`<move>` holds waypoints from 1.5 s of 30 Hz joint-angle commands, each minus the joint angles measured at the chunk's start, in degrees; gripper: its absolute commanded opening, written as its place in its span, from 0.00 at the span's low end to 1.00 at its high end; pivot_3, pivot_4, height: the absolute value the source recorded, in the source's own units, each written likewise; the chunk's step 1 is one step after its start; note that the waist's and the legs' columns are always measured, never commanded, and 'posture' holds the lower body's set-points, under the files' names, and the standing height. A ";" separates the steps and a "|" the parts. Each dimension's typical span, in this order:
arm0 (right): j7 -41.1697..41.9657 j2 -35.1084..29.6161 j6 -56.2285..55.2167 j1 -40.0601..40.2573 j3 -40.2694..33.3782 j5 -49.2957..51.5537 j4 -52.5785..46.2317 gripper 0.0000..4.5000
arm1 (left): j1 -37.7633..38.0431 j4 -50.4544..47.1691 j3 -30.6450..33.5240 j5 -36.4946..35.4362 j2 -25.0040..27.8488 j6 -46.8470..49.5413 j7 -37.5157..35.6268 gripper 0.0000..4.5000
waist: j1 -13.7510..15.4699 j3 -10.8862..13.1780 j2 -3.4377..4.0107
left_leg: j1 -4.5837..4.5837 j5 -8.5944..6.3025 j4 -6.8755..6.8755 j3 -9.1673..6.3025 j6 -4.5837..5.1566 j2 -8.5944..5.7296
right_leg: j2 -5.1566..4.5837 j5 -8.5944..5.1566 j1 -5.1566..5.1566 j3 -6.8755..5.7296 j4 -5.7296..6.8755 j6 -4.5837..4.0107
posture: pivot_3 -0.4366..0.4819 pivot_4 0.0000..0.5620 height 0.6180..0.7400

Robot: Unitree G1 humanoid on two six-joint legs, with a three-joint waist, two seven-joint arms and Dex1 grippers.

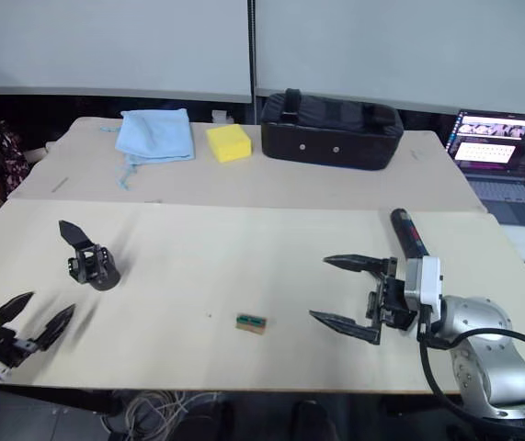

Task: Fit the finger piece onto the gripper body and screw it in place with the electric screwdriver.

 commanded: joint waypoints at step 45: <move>-2.82 0.10 -2.90 16.24 -4.95 0.03 -7.27 1.00 | -47.49 21.42 -36.75 10.01 -5.70 -7.14 -25.24 0.51 | 0.89 -0.02 -0.01 | -0.08 0.15 0.43 0.08 0.66 -0.16 | 0.16 0.06 0.27 0.02 -0.07 0.06 | 0.48 0.27 1.00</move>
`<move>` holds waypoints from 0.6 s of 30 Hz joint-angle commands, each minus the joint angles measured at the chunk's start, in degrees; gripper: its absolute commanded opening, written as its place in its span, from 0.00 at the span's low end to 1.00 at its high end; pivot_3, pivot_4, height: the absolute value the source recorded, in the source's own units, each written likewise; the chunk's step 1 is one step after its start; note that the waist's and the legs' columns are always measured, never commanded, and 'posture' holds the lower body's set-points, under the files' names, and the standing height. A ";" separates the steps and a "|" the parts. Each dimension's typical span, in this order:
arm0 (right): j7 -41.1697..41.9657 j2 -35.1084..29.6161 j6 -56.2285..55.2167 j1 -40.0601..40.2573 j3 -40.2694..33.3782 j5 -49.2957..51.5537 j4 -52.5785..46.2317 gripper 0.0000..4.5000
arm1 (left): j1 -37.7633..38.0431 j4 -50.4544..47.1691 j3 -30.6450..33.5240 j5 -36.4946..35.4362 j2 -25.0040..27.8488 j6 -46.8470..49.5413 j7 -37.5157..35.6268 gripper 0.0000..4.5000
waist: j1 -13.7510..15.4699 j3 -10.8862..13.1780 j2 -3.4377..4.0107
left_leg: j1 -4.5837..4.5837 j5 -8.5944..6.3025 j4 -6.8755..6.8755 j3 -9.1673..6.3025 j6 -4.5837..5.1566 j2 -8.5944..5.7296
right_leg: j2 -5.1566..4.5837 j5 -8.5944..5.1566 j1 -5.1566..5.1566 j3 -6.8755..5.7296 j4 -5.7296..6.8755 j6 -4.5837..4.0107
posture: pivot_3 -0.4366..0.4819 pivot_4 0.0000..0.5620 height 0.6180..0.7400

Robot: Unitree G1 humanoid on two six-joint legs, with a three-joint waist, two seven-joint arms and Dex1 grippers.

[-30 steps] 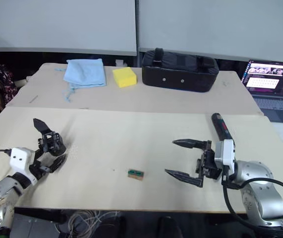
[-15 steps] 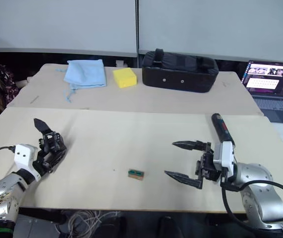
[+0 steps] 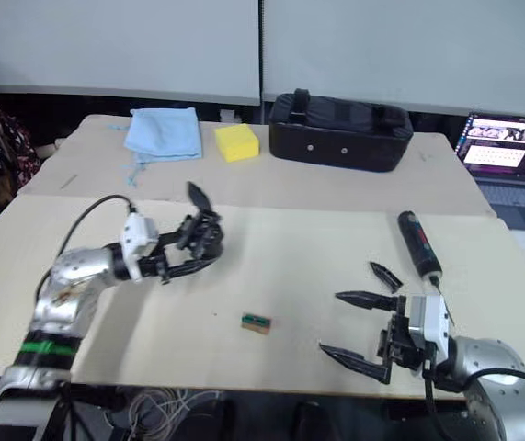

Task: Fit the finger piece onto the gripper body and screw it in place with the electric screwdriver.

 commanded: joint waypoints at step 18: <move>-6.20 2.20 -5.25 8.00 -3.90 -1.08 -7.37 1.00 | -2.25 9.88 -5.02 7.80 -12.52 -3.05 6.27 0.51 | -0.60 0.02 -0.02 | -0.05 -0.01 0.09 -0.02 0.02 0.05 | 0.12 0.04 0.00 0.16 -0.02 0.10 | 0.48 0.27 1.00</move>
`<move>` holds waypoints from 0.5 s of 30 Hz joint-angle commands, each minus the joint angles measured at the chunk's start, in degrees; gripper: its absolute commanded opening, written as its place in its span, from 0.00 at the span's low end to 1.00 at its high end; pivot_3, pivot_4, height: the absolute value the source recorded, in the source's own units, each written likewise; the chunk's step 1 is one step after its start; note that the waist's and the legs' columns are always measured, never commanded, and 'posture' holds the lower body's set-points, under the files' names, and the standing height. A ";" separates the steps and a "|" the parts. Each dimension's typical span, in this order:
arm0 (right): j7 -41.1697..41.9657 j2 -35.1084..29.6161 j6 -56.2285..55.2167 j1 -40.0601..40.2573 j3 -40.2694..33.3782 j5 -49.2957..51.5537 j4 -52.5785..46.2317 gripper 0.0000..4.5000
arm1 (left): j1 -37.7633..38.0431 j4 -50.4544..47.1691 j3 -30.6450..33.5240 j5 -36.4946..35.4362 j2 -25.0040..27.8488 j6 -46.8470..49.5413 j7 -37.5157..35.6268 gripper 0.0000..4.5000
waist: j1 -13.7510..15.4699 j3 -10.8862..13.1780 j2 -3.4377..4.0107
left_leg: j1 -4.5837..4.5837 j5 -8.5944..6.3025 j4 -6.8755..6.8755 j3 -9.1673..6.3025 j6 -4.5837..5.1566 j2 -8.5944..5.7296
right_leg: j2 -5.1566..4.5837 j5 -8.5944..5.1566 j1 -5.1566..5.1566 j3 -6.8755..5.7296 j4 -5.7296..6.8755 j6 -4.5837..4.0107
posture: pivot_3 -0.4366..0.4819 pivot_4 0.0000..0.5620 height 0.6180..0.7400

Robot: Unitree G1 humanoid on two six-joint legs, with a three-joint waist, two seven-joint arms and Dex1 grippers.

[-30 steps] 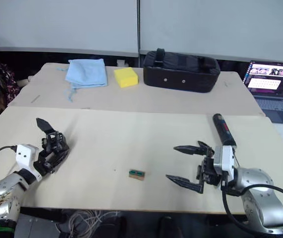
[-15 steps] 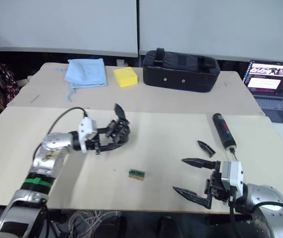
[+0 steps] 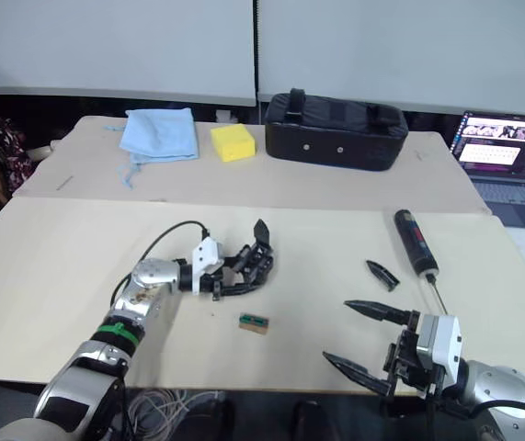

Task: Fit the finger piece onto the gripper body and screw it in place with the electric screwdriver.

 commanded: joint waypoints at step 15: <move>-0.74 -0.78 -1.54 -2.35 -0.80 -0.36 -0.06 1.00 | 8.89 -16.84 -0.76 0.44 0.23 8.97 9.63 0.51 | -0.15 -0.01 0.03 | 0.22 -0.02 0.00 -0.01 -0.02 0.03 | 0.00 -0.01 0.19 0.00 -0.01 -0.01 | 0.48 0.27 1.00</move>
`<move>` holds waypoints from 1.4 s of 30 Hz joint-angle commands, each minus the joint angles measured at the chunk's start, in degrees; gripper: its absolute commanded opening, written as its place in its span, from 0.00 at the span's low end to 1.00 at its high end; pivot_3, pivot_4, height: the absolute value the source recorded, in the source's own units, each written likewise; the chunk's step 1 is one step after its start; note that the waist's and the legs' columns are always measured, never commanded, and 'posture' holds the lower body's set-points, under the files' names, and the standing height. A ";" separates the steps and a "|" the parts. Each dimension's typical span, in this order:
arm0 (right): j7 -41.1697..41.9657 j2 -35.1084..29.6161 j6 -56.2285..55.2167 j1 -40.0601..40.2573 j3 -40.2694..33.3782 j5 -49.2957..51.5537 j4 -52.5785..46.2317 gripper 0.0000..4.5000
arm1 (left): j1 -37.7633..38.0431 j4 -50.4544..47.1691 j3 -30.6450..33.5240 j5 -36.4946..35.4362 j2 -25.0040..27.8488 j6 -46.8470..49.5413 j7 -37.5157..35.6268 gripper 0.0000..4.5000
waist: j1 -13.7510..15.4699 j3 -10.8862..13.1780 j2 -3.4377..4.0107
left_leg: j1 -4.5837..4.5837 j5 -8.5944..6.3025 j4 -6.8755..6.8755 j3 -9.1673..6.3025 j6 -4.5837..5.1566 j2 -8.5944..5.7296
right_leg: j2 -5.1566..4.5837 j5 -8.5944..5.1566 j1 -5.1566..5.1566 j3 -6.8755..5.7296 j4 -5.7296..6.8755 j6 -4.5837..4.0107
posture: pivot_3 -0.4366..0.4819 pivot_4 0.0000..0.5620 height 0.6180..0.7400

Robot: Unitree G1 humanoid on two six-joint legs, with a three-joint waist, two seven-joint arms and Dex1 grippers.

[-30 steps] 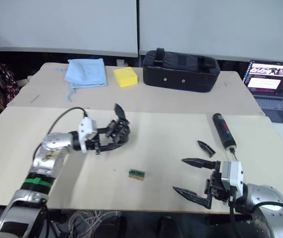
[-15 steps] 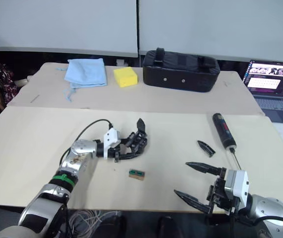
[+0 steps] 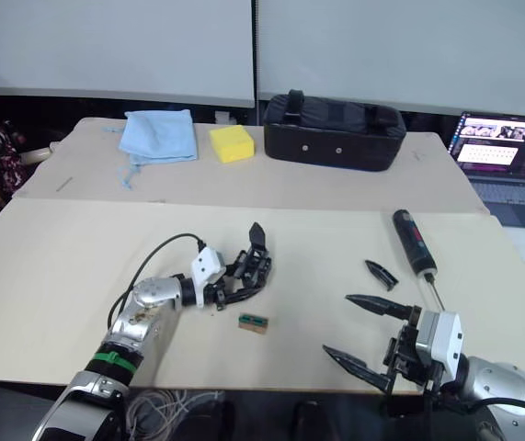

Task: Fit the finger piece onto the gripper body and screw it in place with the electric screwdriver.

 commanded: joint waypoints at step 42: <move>-6.22 -27.55 41.24 -38.23 12.41 -11.27 30.51 1.00 | 9.08 -36.37 17.84 -32.13 24.75 23.94 -16.30 0.98 | -0.89 0.00 0.67 | 0.18 -0.36 -0.03 0.53 -0.06 0.52 | 0.24 -0.19 -0.14 0.06 -0.06 -0.31 | 0.48 0.27 1.00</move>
